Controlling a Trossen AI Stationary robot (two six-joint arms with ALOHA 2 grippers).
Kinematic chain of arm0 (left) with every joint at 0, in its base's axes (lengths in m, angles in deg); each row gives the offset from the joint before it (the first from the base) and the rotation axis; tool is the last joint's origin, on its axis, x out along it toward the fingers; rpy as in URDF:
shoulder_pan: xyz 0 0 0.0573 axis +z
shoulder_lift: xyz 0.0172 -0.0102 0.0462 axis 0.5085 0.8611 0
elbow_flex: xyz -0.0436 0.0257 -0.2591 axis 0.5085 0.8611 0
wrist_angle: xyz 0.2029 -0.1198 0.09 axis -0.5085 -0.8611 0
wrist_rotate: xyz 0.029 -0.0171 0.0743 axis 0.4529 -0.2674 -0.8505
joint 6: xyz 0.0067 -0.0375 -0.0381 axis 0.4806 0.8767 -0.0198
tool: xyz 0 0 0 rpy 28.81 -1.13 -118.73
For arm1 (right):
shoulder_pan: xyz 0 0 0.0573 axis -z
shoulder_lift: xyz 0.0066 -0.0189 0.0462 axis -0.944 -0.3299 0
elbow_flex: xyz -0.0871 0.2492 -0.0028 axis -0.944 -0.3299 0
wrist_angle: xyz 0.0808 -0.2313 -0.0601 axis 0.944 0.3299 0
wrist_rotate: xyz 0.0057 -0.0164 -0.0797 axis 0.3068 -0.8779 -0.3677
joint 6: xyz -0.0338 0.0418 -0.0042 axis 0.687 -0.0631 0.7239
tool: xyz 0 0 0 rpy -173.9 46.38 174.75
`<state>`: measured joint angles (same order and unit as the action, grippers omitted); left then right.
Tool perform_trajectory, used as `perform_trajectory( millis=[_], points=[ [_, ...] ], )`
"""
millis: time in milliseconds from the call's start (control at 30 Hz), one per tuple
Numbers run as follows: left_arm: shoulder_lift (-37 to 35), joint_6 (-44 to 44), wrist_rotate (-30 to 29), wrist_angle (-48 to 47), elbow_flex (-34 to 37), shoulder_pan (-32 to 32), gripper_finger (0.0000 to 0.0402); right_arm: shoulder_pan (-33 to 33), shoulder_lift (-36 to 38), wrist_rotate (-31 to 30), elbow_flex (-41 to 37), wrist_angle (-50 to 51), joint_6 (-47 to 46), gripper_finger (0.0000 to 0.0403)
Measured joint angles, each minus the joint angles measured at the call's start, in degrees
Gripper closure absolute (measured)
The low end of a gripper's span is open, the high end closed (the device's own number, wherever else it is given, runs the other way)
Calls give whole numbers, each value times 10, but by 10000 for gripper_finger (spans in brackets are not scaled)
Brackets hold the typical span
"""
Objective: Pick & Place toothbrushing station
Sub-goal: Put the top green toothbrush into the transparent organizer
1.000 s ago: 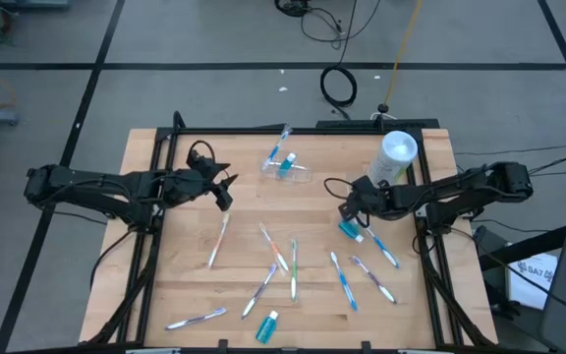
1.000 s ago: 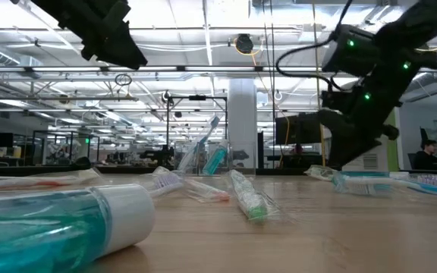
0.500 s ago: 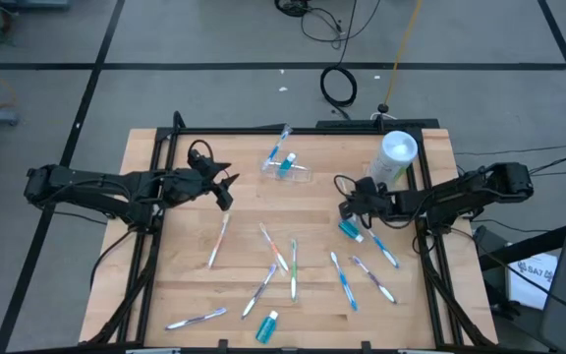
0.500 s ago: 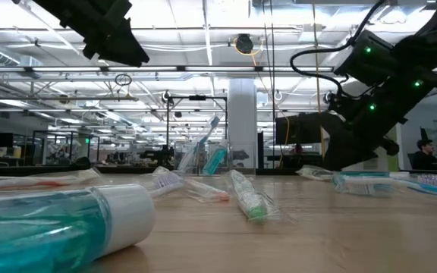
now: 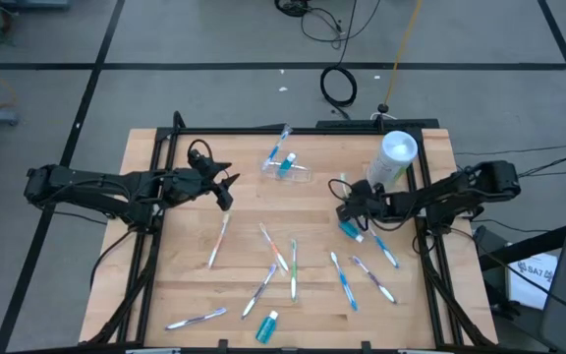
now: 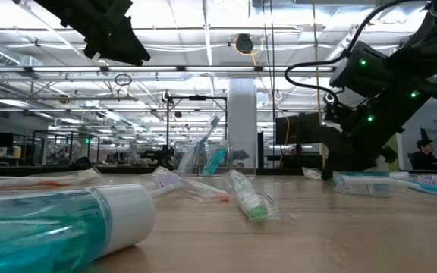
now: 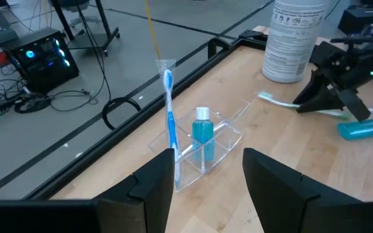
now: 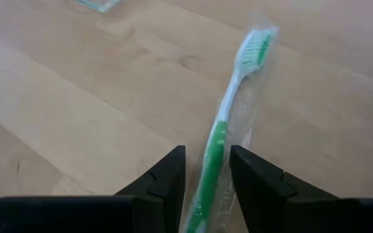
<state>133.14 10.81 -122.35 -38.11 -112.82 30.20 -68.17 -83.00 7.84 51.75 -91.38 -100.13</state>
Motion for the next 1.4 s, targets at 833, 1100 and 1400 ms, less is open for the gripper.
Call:
perform_trajectory(
  millis=[833, 1100, 1400],
  points=[
    [0, 0, 1, -1, 0, 0, 213, 1, -7, 107, -2, -142, 68, 377],
    [0, 0, 1, -1, 0, 0, 213, -11, -6, 177, -2, -382, 240, 387],
    [0, 4, 1, 0, 0, 0, 213, -21, -6, 206, 15, -643, 392, 390]
  ],
)
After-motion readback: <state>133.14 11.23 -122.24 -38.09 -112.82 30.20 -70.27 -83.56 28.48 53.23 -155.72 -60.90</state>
